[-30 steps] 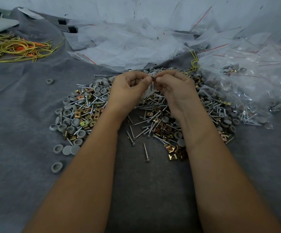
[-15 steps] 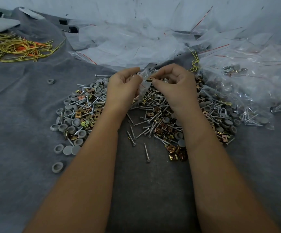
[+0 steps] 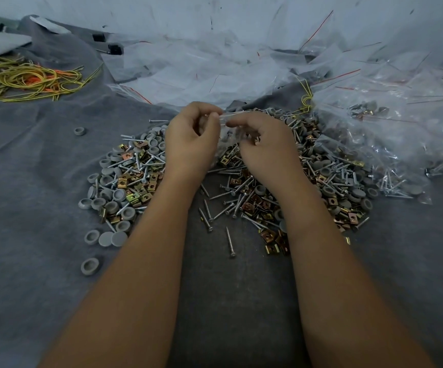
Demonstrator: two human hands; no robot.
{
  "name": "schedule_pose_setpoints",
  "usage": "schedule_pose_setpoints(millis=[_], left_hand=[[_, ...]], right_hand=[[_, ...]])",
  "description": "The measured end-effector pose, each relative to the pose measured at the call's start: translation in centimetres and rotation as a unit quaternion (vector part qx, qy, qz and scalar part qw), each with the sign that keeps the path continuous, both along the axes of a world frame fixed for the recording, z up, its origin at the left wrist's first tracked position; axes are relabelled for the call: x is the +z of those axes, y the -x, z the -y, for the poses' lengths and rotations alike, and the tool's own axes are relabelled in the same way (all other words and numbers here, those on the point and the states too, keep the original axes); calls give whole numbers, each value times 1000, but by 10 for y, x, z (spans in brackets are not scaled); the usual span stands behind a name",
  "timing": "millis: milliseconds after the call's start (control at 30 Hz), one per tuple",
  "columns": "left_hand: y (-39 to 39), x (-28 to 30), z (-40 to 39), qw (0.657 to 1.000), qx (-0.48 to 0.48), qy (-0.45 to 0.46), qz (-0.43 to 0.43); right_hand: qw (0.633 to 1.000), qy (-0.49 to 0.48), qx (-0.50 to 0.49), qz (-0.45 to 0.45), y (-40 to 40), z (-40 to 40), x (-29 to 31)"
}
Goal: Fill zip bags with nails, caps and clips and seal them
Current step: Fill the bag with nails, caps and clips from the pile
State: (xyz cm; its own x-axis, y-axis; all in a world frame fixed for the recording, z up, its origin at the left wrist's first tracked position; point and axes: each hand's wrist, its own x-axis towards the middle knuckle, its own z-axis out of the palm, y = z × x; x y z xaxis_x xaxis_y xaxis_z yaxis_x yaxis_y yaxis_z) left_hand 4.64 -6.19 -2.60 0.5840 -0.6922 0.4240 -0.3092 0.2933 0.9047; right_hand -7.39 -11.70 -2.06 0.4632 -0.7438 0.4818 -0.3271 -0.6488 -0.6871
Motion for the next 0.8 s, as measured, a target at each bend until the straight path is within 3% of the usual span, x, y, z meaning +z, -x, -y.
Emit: schedule_pose_setpoints(millis=[267,333,467,567,667,800], left_hand=[[-9,-3,1,986,19,-131,100],[-9,-2,-1,986,80,-100,108],[-9,3,-7,979,189,22,78],[-10,8,-11,959,251,109,66],[-14,5,-10,964,243,77,73],[-14,-3,-3,991,91,-82,45]], right_hand=[[994,105,-26,-3,1,2,0],[997,64,-6,32,-1,-2,2],[980,-111,64,152,-5,-9,8],[969,-135,50,203,-4,-8,12],[983,-121,-13,136,-3,-3,7],[992,-33,-90,-79,-1,2,-3]])
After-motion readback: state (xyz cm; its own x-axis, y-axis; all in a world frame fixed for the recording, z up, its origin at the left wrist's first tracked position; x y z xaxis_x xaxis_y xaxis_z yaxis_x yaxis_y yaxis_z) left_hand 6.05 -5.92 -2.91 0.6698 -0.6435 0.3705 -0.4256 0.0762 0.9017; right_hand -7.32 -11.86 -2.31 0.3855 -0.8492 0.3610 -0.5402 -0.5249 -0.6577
